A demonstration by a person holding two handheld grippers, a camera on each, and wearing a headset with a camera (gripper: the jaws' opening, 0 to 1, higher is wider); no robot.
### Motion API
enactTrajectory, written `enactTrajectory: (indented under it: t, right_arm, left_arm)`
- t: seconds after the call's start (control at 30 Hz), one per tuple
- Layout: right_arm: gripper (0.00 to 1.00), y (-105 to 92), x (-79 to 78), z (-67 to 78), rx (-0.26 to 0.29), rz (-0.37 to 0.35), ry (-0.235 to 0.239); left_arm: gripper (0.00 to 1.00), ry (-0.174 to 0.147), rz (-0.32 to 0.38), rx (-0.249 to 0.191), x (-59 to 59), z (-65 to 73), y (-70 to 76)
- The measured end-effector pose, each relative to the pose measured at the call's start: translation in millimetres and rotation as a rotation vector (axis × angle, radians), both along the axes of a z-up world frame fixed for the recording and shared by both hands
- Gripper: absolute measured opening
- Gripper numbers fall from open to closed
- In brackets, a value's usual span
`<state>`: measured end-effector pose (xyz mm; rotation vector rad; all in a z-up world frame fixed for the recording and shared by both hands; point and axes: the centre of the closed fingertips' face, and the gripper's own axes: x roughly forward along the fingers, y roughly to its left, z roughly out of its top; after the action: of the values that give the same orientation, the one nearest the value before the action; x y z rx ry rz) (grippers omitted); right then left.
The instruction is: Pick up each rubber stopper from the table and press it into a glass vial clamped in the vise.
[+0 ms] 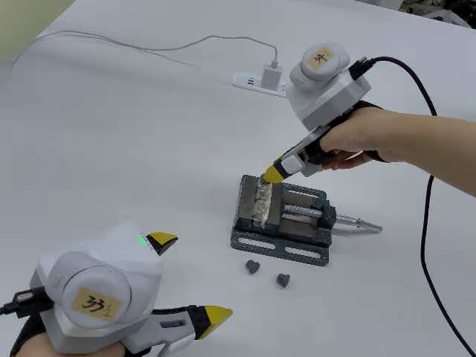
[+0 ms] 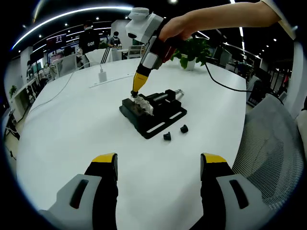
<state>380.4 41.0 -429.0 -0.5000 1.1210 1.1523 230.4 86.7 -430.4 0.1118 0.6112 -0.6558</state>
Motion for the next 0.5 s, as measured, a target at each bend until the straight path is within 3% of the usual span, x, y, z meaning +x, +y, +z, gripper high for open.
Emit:
enactTrajectory:
  t: [0.2, 0.4, 0.47, 0.5]
  right_arm:
    - [0.00, 0.6, -4.5, 1.3, 0.036, 0.056, -0.051]
    - [0.00, 2.6, -2.4, 0.8, 0.049, 0.061, -0.073]
    - [0.00, 2.3, -3.6, 1.1, 0.049, 0.065, -0.069]
    - [0.02, 4.5, -9.5, 2.6, 0.063, 0.080, -0.042]
  left_arm:
    - [0.68, -0.001, 0.004, 0.005, -1.5, 1.1, 2.4]
    - [0.68, -0.003, 0.007, 0.008, -0.9, 1.7, 3.8]
    - [0.68, -0.004, 0.008, 0.007, -0.8, 2.4, 3.6]
    - [0.68, -0.004, 0.009, 0.006, -0.6, 2.5, 3.5]
